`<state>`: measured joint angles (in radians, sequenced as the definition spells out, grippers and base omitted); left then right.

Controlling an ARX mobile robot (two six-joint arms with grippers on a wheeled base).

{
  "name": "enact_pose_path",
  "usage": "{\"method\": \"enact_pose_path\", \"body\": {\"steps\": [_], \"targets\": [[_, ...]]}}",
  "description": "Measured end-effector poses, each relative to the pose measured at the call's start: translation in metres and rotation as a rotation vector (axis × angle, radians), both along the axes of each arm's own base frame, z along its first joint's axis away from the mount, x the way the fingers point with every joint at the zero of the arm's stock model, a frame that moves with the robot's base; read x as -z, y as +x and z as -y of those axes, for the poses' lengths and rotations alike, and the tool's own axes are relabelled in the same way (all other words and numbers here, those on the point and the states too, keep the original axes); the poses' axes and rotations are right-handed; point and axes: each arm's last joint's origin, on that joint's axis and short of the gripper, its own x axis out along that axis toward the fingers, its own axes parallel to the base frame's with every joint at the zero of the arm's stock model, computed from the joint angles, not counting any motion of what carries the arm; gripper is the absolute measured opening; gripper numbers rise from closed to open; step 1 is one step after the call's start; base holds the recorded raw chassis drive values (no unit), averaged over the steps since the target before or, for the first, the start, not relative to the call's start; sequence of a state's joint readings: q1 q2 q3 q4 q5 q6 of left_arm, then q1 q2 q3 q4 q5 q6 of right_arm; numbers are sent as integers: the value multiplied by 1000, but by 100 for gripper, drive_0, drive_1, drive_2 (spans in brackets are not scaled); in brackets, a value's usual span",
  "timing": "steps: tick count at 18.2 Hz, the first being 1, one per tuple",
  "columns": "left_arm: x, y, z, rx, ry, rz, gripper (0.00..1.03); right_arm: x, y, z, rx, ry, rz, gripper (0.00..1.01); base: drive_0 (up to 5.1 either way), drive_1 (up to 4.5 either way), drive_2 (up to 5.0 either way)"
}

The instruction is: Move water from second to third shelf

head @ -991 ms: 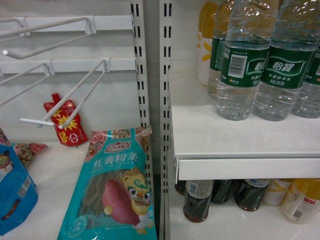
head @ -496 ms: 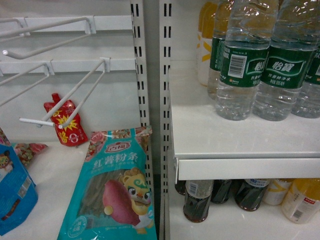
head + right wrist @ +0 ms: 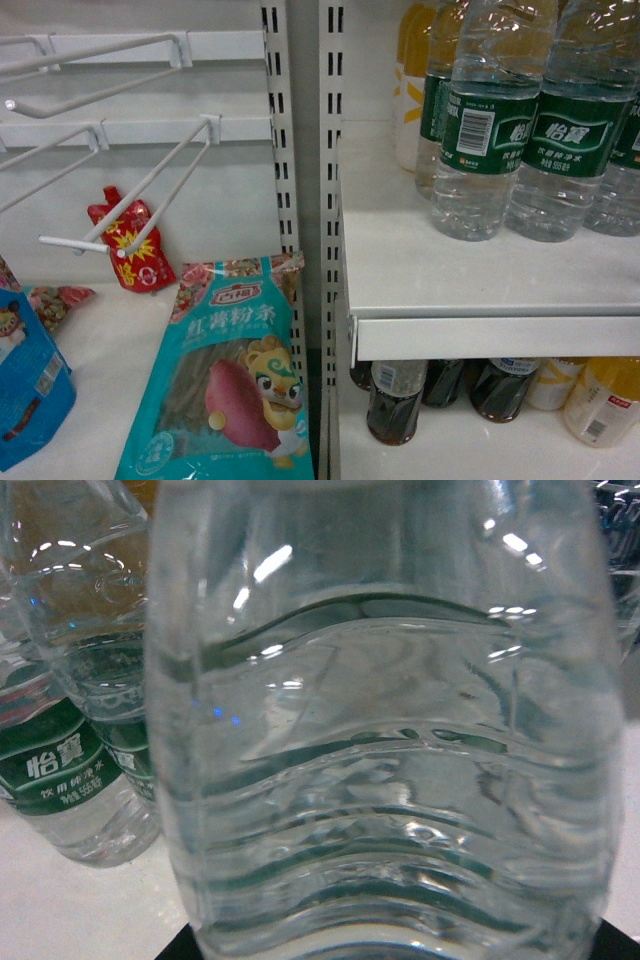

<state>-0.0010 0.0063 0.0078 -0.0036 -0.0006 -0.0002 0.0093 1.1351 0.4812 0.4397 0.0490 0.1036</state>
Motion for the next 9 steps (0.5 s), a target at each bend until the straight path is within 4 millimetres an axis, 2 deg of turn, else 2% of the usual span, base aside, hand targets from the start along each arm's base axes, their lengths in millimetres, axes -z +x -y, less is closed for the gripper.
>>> {"method": "enact_pose_path", "body": {"steps": [3,5,9], "targets": [[0,0,0,0,0,0,98,2,17,-3,-5,-1,-5,43,0,0,0],[0,0,0,0,0,0,98,4,39,-5,-12,3,-20,43,0,0,0],[0,0,0,0,0,0,98,6,49,-9,-27,3,-22,43,0,0,0]]}}
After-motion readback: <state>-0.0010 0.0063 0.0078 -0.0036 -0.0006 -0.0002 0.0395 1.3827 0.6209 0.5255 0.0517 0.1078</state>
